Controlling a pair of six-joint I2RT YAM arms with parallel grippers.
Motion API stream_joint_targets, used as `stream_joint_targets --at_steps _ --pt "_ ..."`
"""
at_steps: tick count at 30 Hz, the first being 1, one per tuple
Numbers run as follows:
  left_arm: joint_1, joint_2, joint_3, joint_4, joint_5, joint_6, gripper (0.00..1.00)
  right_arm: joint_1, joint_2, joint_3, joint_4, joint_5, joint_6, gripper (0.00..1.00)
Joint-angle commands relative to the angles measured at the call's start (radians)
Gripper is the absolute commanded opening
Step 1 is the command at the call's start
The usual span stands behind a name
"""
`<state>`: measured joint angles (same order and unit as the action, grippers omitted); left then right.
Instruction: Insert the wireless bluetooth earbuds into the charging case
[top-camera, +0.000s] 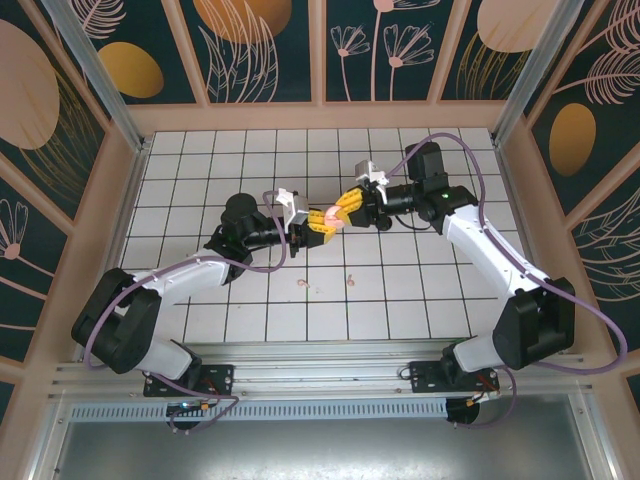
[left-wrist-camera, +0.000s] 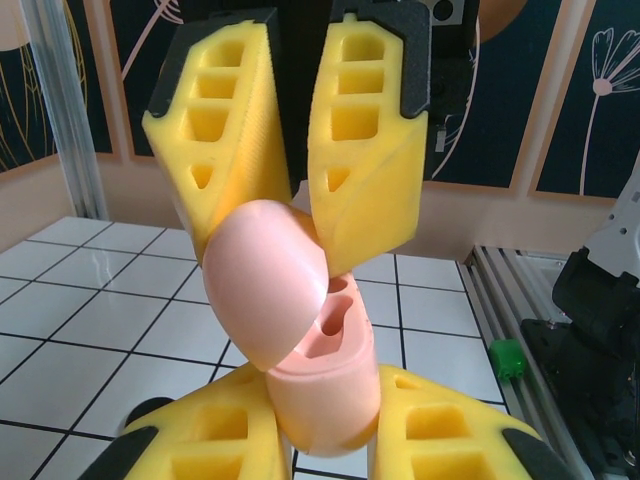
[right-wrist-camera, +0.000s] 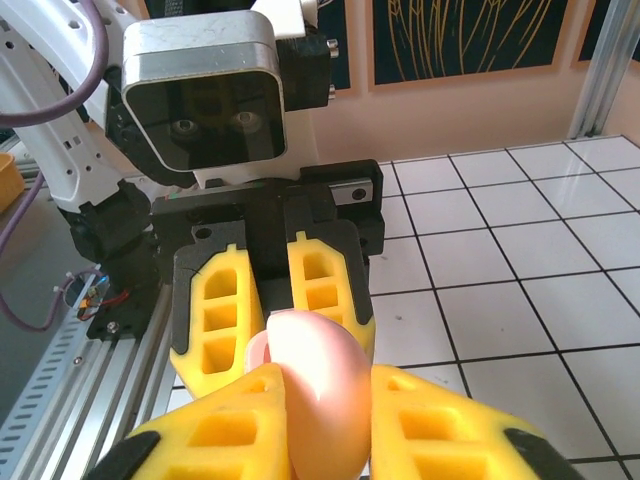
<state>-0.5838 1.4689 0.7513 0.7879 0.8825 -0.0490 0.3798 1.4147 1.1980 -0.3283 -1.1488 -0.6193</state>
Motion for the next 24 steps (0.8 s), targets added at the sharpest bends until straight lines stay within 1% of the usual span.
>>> stream_joint_targets --at_steps 1,6,15,21,24 --pt "-0.006 -0.029 0.011 -0.002 0.020 0.039 0.09 0.004 0.016 0.034 -0.033 0.014 0.027 0.26" --pt "-0.014 -0.034 0.005 -0.021 0.012 0.059 0.09 -0.009 0.011 0.027 0.020 0.035 0.084 0.34" --pt "-0.019 -0.039 0.003 -0.031 0.005 0.073 0.09 -0.029 0.006 0.038 0.049 0.050 0.138 0.41" --pt "-0.019 -0.027 -0.005 -0.033 -0.024 0.075 0.09 -0.036 -0.035 0.025 0.067 -0.001 0.158 0.46" --pt "-0.019 -0.010 -0.013 -0.012 -0.042 0.063 0.09 -0.040 -0.071 0.017 0.055 0.003 0.187 0.48"
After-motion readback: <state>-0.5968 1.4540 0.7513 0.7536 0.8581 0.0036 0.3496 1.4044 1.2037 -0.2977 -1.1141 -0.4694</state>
